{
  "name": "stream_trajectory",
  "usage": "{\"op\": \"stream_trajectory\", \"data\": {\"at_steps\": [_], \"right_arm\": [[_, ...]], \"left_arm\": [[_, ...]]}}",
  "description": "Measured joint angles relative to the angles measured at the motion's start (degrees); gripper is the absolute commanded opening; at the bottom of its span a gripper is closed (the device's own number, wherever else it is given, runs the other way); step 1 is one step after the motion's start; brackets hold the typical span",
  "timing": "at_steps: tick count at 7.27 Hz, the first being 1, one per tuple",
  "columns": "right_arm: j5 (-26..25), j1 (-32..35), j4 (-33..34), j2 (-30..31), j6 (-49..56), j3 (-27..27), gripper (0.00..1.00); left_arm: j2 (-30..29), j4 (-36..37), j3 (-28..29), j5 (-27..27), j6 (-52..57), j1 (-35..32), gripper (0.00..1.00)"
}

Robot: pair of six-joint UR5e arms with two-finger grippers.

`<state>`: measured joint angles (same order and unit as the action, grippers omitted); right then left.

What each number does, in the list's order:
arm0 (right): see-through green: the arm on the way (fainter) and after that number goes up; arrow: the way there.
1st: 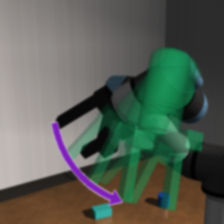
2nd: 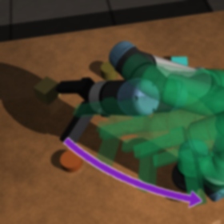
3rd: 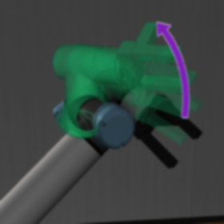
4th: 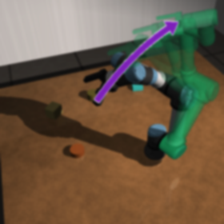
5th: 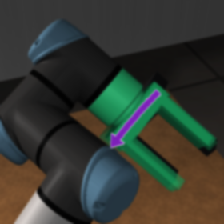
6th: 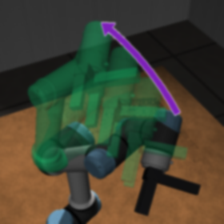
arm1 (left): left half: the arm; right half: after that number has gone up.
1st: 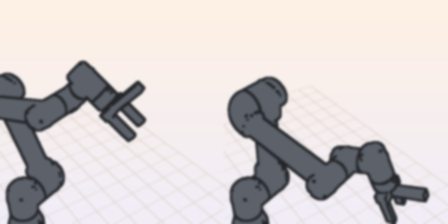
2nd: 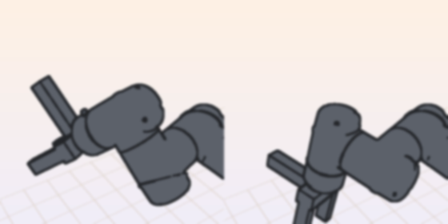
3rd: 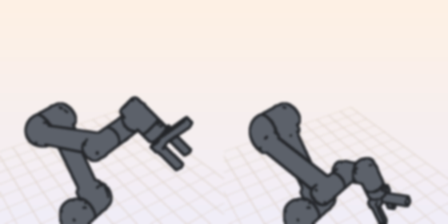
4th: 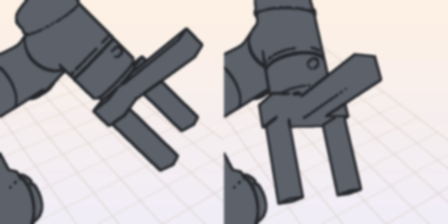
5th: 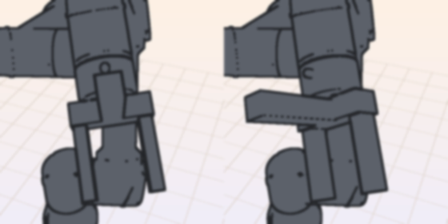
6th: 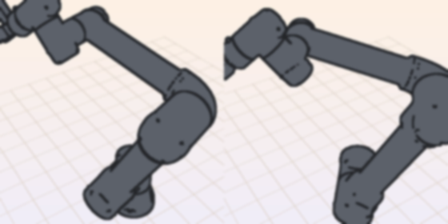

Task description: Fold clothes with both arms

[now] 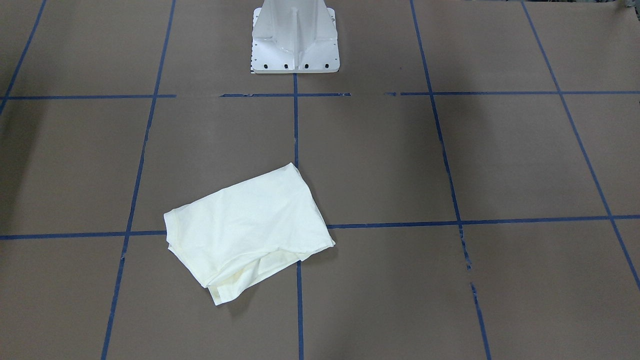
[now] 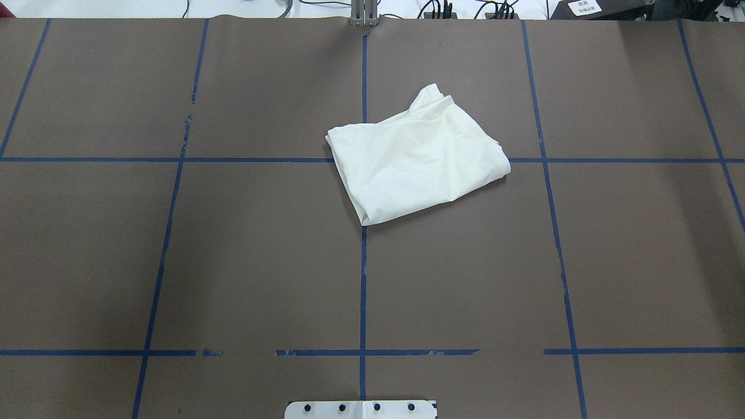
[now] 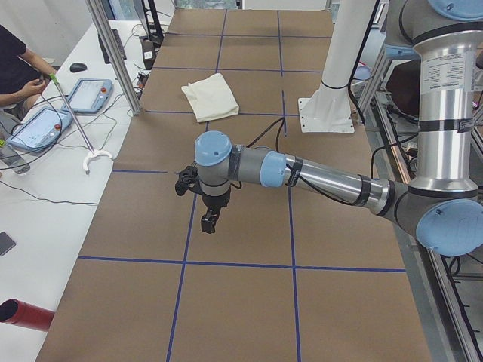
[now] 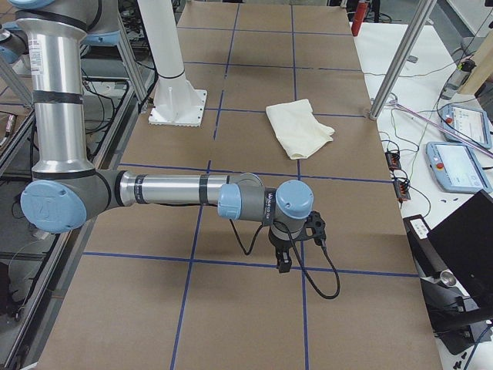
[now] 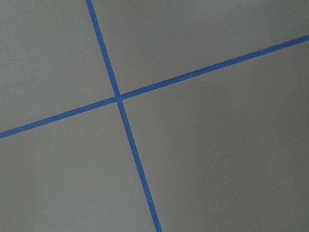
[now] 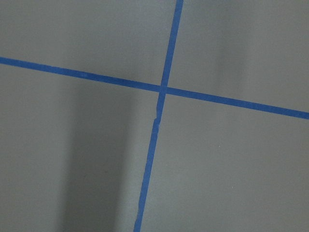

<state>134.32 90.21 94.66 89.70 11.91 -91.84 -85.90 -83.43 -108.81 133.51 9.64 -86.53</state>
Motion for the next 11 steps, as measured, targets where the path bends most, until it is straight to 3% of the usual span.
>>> {"op": "stream_trajectory", "data": {"at_steps": [3, 6, 11], "right_arm": [[0.1, -2.4, -0.2, -0.1, -1.0, 0.2, 1.00], [0.2, -4.3, -1.1, -0.2, -9.3, -0.7, 1.00], [0.5, -5.6, -9.7, 1.9, -16.0, -0.4, 1.00]], "left_arm": [[0.1, 0.2, 0.9, 0.1, -1.3, 0.0, 1.00], [0.0, -0.6, 2.9, 1.0, -6.0, 0.0, 1.00], [-0.8, -5.4, 3.8, 2.9, -6.6, 0.0, 1.00]]}}
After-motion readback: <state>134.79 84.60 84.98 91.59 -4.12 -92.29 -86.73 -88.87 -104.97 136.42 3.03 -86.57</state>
